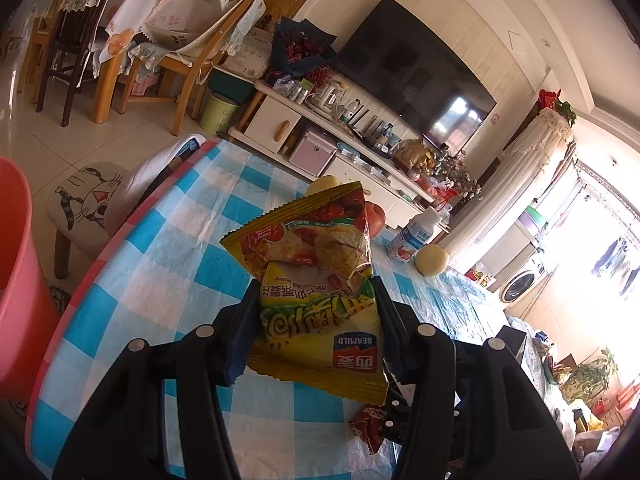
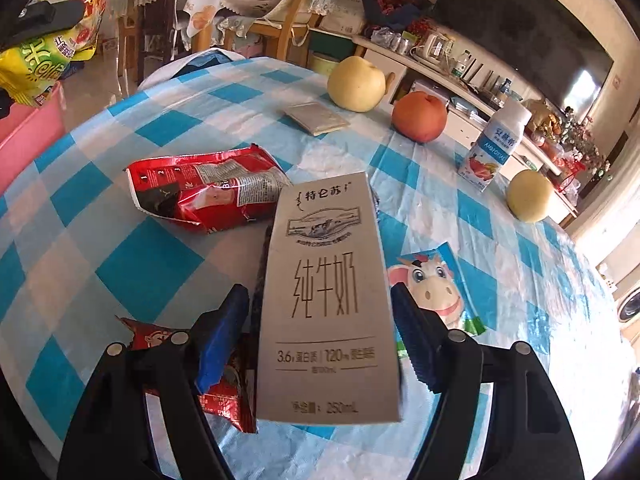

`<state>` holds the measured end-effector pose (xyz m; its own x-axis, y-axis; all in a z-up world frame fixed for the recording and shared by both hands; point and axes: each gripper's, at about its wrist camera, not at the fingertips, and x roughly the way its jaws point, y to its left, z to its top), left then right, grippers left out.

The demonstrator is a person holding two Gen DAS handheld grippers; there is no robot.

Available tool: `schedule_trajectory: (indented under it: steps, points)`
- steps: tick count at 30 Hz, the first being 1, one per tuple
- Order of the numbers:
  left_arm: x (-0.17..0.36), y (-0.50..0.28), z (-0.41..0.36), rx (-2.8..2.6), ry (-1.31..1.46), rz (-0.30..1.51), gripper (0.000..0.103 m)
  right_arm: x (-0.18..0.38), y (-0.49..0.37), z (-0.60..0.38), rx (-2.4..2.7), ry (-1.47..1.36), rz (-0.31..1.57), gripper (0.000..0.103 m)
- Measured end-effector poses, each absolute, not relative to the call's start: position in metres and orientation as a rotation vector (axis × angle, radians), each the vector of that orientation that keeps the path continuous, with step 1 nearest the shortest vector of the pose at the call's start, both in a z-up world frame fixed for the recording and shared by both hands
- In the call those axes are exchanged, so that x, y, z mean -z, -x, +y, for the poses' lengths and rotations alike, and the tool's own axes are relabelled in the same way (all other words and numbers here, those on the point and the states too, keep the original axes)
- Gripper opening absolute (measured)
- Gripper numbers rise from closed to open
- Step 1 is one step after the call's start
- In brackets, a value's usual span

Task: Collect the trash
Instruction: 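Carry the chip bag and milk carton to the pink bucket and release both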

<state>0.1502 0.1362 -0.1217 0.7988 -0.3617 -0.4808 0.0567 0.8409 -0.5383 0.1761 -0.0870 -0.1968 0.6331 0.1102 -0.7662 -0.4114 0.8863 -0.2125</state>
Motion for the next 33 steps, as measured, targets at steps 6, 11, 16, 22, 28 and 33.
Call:
schedule_trajectory:
  steps: [6,11,16,22,28,33]
  points:
    - [0.123,-0.151,0.140,0.223,0.536,0.605,0.054,0.196,-0.181,-0.099,-0.298,0.324,0.834,0.067]
    - [0.119,-0.144,0.144,0.204,0.550,0.581,0.054,0.176,-0.176,-0.104,-0.302,0.244,0.802,0.067]
    - [0.114,-0.136,0.160,0.143,0.588,0.536,0.054,0.134,-0.168,-0.086,-0.369,0.187,0.733,0.067]
    - [0.106,-0.114,0.202,-0.047,0.637,0.434,0.054,0.086,-0.159,-0.025,-0.536,0.150,0.677,0.067]
    - [0.108,-0.086,0.261,-0.305,0.719,0.360,0.054,0.057,-0.152,0.073,-0.770,0.135,0.676,0.067]
    - [0.126,-0.068,0.311,-0.463,0.859,0.366,0.054,0.053,-0.147,0.163,-0.926,0.156,0.699,0.067]
